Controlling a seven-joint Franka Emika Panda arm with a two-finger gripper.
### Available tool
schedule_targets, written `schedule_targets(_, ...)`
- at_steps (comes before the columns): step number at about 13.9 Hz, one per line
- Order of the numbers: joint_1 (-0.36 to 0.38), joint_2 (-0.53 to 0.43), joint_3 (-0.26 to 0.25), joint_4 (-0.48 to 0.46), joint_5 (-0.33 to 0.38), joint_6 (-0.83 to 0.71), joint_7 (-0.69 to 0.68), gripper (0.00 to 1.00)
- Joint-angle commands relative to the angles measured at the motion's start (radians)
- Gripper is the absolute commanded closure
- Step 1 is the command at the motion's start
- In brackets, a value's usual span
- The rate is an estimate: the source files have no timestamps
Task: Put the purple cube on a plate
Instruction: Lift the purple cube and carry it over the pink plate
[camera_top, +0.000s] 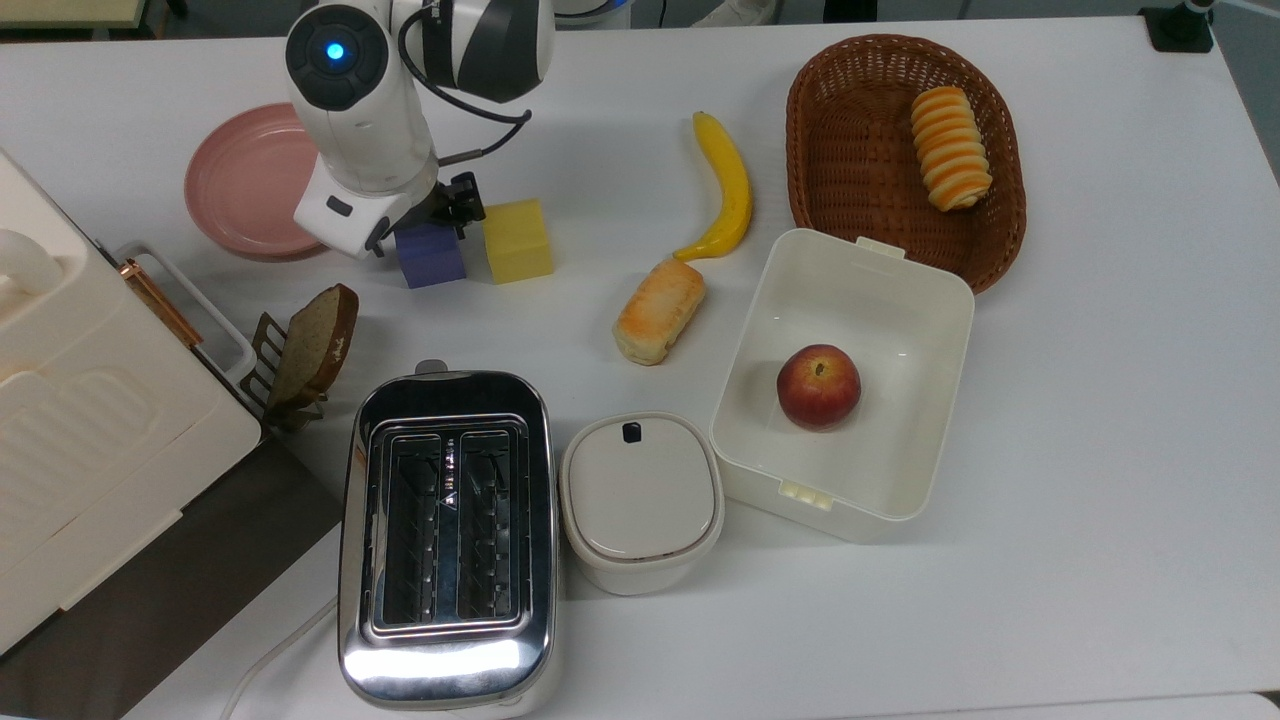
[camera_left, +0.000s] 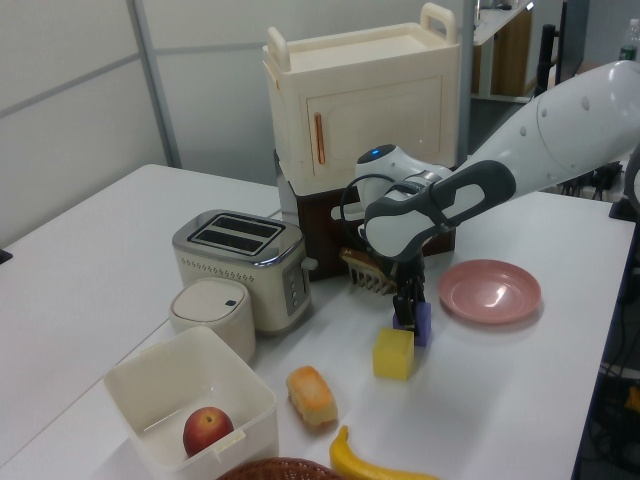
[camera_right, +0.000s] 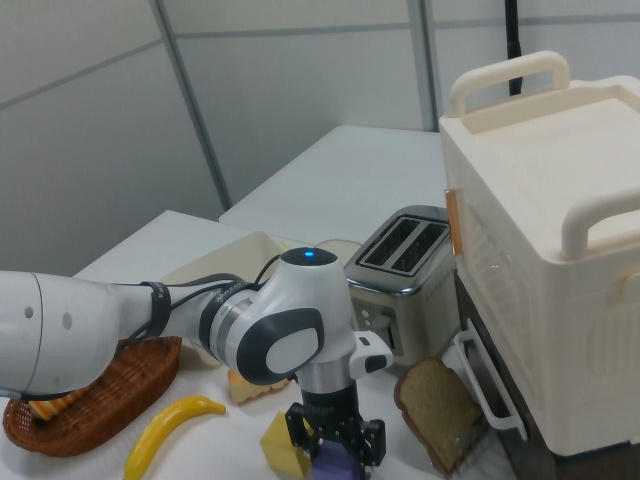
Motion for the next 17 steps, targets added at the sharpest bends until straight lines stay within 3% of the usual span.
schedule_targets(1, -0.004, -0.060, -0.009, -0.011, -0.018, -0.017, 0.005, 0.88)
schedule_targets(7, -0.039, -0.192, -0.012, 0.030, -0.003, -0.198, -0.007, 0.89)
schedule_targets(17, -0.292, -0.083, -0.012, 0.011, -0.012, -0.066, -0.130, 0.86)
